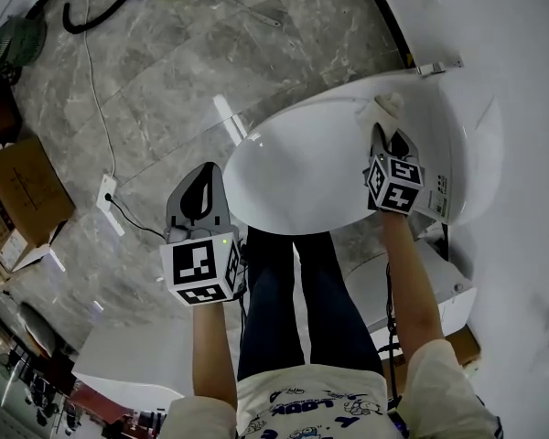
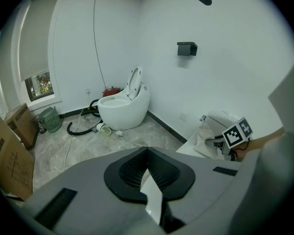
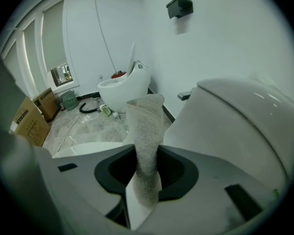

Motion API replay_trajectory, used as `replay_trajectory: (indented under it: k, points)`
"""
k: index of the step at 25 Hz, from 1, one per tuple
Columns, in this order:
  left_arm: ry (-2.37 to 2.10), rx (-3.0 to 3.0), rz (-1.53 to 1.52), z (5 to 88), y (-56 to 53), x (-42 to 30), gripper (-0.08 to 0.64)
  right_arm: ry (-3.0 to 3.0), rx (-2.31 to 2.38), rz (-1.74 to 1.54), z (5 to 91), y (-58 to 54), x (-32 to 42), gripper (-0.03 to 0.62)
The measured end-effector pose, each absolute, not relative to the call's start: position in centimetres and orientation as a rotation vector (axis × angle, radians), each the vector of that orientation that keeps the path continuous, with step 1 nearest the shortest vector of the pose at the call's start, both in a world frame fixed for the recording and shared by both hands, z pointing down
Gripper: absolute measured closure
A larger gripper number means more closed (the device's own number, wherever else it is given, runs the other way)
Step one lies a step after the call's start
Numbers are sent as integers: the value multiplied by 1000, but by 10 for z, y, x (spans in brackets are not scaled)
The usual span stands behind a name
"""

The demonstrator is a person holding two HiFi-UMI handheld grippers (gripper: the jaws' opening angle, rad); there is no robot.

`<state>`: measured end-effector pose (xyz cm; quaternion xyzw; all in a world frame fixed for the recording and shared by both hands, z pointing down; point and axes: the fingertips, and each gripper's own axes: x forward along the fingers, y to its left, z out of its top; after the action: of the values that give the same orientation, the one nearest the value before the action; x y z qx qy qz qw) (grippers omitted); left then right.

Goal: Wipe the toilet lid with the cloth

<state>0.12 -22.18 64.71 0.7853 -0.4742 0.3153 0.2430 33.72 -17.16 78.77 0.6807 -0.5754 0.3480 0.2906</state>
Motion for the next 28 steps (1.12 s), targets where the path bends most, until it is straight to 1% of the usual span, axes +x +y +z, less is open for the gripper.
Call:
replay_trajectory:
  k: [11, 22, 28]
  points:
    - [-1316, 2107, 860, 664, -215, -15, 557, -1466, 1721, 1021, 839, -174, 334, 494]
    - [-1315, 2076, 842, 673, -198, -36, 557, -1405, 1704, 1008, 847, -179, 325, 494]
    - [-1333, 2063, 823, 672, -192, -52, 557, -1441, 1669, 1003, 846, -185, 299, 494]
